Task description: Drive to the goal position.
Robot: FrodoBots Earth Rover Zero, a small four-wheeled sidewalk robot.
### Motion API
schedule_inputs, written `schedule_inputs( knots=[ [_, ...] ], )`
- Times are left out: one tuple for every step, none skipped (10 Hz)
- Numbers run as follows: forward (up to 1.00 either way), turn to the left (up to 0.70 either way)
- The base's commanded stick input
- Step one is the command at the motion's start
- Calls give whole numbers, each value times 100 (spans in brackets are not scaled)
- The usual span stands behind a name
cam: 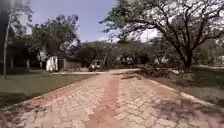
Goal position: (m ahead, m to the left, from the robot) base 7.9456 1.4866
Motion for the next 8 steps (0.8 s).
schedule_inputs(
  knots=[
    [70,0],
    [70,-5],
    [70,-10],
    [70,-35],
    [70,-35],
    [70,-17],
    [70,-35],
    [70,-35]
  ],
)
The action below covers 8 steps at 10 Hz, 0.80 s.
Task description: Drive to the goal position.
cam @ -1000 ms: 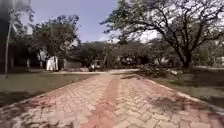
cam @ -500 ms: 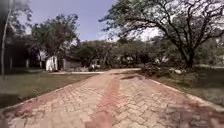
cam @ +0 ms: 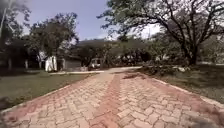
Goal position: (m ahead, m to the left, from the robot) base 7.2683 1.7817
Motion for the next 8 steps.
schedule_inputs(
  knots=[
    [70,-2],
    [70,-21],
    [70,-31],
    [70,-13],
    [70,0],
    [70,0],
    [70,0],
    [70,0]
  ],
)
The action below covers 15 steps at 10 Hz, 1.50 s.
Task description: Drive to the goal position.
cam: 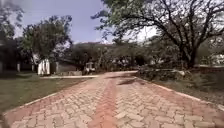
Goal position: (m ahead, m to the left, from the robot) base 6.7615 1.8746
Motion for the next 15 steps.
schedule_inputs(
  knots=[
    [70,0],
    [70,0],
    [70,0],
    [70,0],
    [70,0],
    [70,0],
    [70,0],
    [70,0],
    [70,0],
    [70,0],
    [70,0],
    [70,0],
    [70,0],
    [70,0],
    [70,0]
  ],
)
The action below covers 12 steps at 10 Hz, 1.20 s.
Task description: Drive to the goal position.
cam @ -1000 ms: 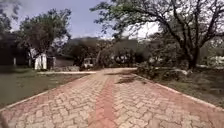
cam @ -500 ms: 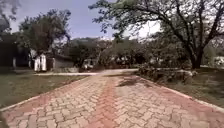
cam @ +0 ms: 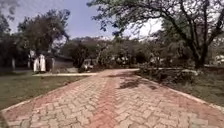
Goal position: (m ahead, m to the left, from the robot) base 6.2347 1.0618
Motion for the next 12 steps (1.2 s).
schedule_inputs(
  knots=[
    [70,0],
    [70,0],
    [70,0],
    [70,0],
    [70,0],
    [70,0],
    [70,0],
    [70,0],
    [70,0],
    [70,0],
    [70,0],
    [70,0]
  ],
)
